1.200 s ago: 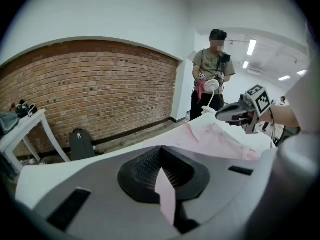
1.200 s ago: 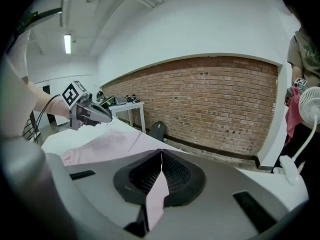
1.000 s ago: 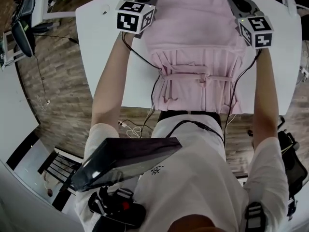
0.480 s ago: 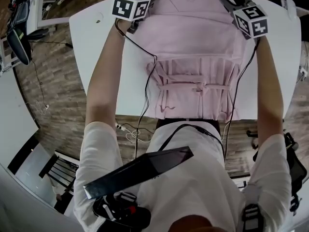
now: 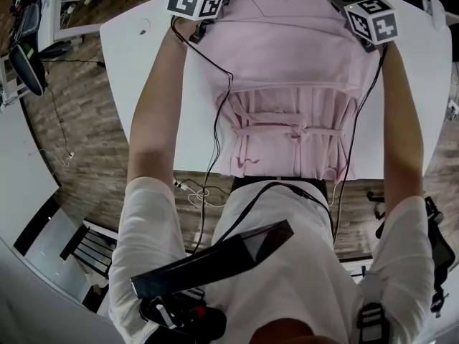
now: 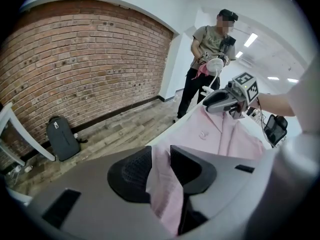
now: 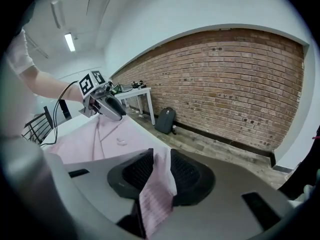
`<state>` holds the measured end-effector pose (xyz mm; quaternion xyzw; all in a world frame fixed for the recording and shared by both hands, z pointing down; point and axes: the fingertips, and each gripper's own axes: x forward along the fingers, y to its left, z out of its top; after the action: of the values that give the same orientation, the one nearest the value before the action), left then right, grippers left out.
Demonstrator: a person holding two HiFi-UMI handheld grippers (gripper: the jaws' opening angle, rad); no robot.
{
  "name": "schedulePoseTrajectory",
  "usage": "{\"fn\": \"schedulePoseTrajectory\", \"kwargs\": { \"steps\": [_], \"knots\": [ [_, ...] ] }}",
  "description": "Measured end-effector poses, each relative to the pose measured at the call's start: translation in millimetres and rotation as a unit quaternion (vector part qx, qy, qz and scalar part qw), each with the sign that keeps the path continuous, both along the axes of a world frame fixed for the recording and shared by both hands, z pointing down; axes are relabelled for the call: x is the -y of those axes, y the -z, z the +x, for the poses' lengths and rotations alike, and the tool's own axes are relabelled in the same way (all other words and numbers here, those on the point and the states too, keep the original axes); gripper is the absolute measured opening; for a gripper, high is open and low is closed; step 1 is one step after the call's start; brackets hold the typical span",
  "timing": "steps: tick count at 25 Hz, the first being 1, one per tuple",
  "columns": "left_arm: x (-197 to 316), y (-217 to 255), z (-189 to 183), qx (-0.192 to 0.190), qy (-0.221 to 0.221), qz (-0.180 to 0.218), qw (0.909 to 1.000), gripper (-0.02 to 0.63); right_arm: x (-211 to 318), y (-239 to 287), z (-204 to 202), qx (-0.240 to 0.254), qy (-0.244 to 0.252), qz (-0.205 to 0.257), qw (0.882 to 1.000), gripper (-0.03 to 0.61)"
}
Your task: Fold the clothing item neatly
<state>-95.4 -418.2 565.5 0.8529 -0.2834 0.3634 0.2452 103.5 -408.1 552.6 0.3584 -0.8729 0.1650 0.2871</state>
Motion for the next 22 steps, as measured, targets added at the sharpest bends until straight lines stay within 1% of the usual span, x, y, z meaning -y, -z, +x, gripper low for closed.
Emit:
{"fn": "schedulePoseTrajectory", "kwargs": {
  "steps": [3, 5, 6, 7, 9, 11, 15, 18, 22],
  "knots": [
    [-2, -5, 2, 0.01, -0.006, -0.001, 0.9999, 0.116, -3, -5, 0, -0.023, 0.011, -0.005, 1.0, 0.102],
    [-4, -8, 3, 0.015, -0.008, 0.002, 0.9999, 0.077, -6, -9, 0, -0.041, 0.023, -0.004, 0.999, 0.045],
    [-4, -8, 3, 0.016, -0.007, 0.005, 0.9998, 0.068, -6, -9, 0, -0.047, 0.027, -0.002, 0.999, 0.029],
    [-4, -7, 4, 0.016, -0.007, 0.007, 0.9998, 0.047, -7, -8, 0, -0.05, 0.029, 0.0, 0.998, 0.026],
    [-4, -4, 7, 0.018, -0.009, 0.012, 0.9997, 0.024, -7, -3, 0, -0.049, 0.031, 0.007, 0.998, 0.021],
    [-6, 0, 8, 0.017, -0.009, 0.019, 0.9996, 0.018, -9, 4, 1, -0.049, 0.032, 0.018, 0.998, 0.021],
    [-11, 17, 7, -0.002, -0.001, 0.037, 0.9993, 0.018, -16, 20, -1, -0.047, 0.03, 0.04, 0.998, 0.021],
    [-19, 33, 7, -0.014, -0.004, 0.066, 0.9977, 0.018, -24, 35, -2, -0.041, 0.025, 0.061, 0.997, 0.021],
    [-35, 59, 9, -0.018, -0.02, 0.127, 0.9916, 0.018, -40, 55, -1, -0.049, 0.025, 0.1, 0.994, 0.021]
  ]
}}
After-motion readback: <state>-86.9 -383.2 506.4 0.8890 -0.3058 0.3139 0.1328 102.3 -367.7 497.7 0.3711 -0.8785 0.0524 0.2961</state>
